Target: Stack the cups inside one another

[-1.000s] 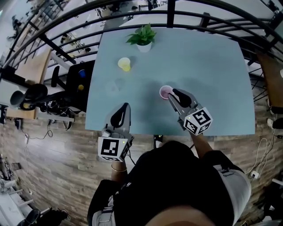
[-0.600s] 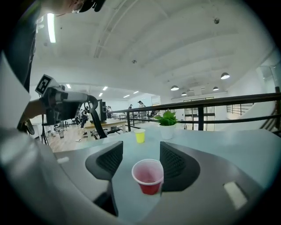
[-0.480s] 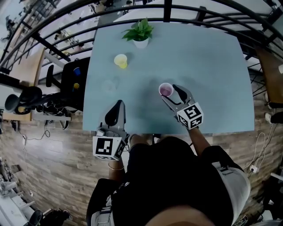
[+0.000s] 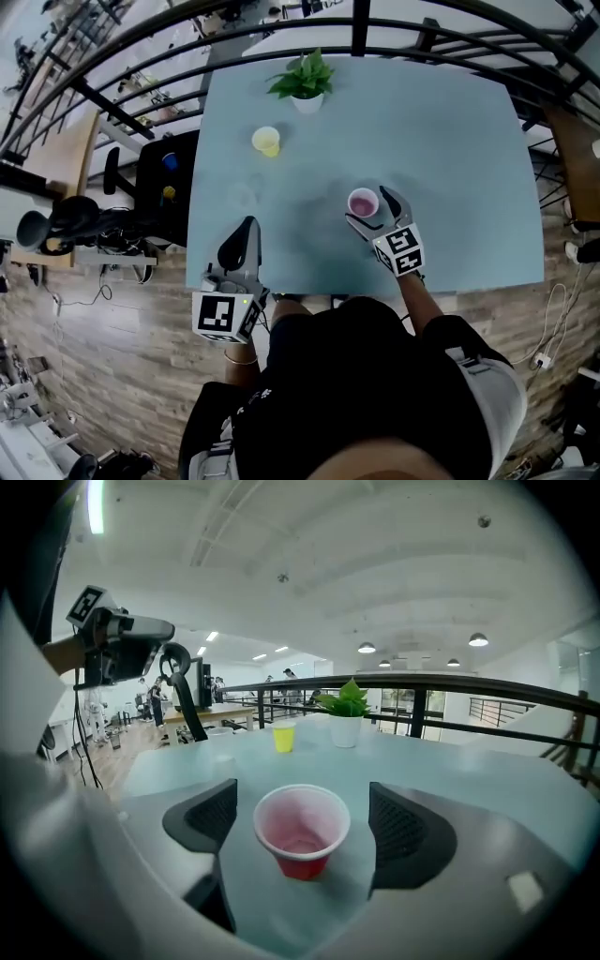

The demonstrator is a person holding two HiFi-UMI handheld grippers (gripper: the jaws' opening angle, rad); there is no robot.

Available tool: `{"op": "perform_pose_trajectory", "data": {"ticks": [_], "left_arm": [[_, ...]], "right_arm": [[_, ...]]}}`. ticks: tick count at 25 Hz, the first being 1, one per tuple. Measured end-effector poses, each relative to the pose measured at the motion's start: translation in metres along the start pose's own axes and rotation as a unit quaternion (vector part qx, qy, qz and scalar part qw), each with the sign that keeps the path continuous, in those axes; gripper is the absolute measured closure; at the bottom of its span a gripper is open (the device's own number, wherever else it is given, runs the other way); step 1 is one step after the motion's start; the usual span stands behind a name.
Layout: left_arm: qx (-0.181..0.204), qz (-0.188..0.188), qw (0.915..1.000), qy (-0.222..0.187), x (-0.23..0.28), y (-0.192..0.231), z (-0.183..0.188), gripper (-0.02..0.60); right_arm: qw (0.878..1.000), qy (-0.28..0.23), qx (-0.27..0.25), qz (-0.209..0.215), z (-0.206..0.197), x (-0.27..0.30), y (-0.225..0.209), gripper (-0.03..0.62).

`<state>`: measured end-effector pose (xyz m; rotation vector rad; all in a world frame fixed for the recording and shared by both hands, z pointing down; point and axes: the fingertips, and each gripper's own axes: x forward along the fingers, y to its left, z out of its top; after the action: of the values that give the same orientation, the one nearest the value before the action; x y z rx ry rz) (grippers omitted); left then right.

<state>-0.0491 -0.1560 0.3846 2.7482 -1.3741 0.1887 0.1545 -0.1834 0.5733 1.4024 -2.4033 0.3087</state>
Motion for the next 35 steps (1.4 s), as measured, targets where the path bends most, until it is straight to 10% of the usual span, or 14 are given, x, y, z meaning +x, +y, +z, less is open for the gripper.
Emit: {"op": "perform_pose_trajectory", "data": {"ticks": [35], "left_arm": [[-0.001, 0.011, 0.9998, 0.014, 0.003, 0.018, -0.002, 0.589]], "right_arm": [[1.000, -0.001, 0.020, -0.002, 0.007, 0.012, 0.001, 0.227]]}}
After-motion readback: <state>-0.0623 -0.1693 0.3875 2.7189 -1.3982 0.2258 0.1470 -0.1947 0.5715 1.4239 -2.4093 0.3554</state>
